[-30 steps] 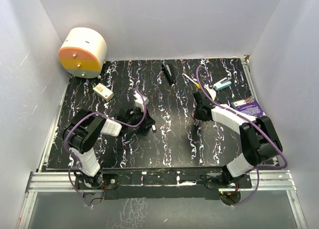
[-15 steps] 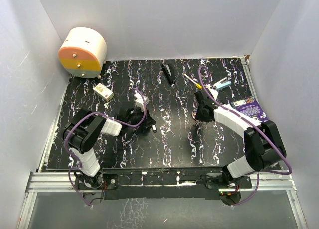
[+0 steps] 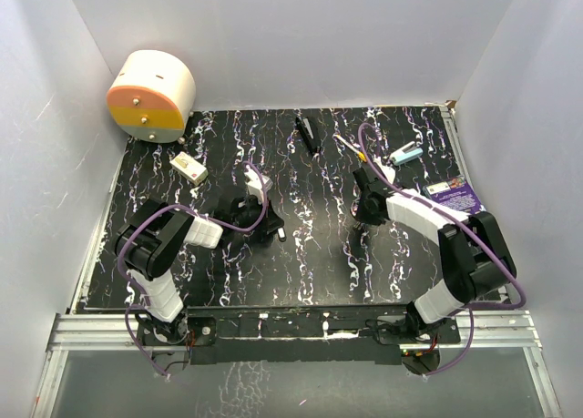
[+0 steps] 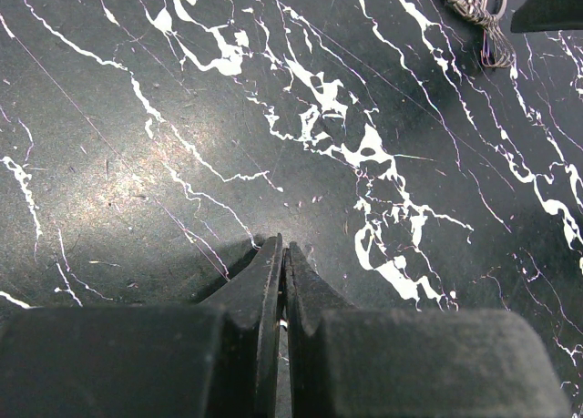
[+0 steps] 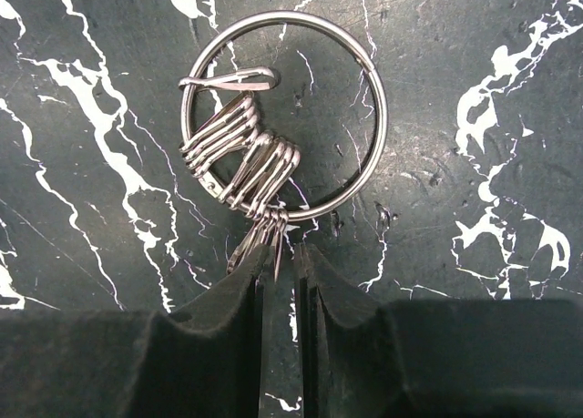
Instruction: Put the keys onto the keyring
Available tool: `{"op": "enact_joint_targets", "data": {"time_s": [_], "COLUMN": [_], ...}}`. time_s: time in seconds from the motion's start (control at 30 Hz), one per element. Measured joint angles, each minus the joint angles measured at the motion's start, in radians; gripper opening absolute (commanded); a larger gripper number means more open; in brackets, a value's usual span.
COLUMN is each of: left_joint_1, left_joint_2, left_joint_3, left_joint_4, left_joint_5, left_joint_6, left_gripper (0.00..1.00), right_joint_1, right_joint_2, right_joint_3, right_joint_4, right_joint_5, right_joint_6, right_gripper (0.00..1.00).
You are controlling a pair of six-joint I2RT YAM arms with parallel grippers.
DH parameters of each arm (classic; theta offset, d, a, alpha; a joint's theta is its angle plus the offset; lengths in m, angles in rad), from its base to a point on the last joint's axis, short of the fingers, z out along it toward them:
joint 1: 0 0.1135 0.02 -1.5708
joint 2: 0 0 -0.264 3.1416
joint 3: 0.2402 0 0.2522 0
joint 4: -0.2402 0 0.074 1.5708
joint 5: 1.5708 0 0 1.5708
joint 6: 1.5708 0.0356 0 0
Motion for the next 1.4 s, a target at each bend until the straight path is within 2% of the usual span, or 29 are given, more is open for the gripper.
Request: {"op": "enact_joint_targets", "data": {"time_s": [1.0, 1.2, 1.4], "left_joint_1": [0.000, 0.002, 0.003], "left_joint_2": [0.000, 0.000, 0.000], "left_joint_3": [0.002, 0.005, 0.006], "left_joint_4": [-0.003, -0.010, -0.014], "left_joint_5": [0.001, 0.003, 0.006], "left_joint_6": [0.000, 0.000, 0.000], "left_gripper": [0.00, 0.00, 0.00], "right_joint_1": [0.000, -0.003, -0.013], "right_joint_2": [0.066, 0.068, 0.067], "right_joint_3": [-0.009, -0.013, -0.029], "right_joint_4": [0.098, 0.134, 0.166], "right_joint_5": [-0.016, -0.079, -0.243], "right_joint_6": [0.003, 0.026, 0.091], "right_gripper": [0.16, 0.17, 0.24]}}
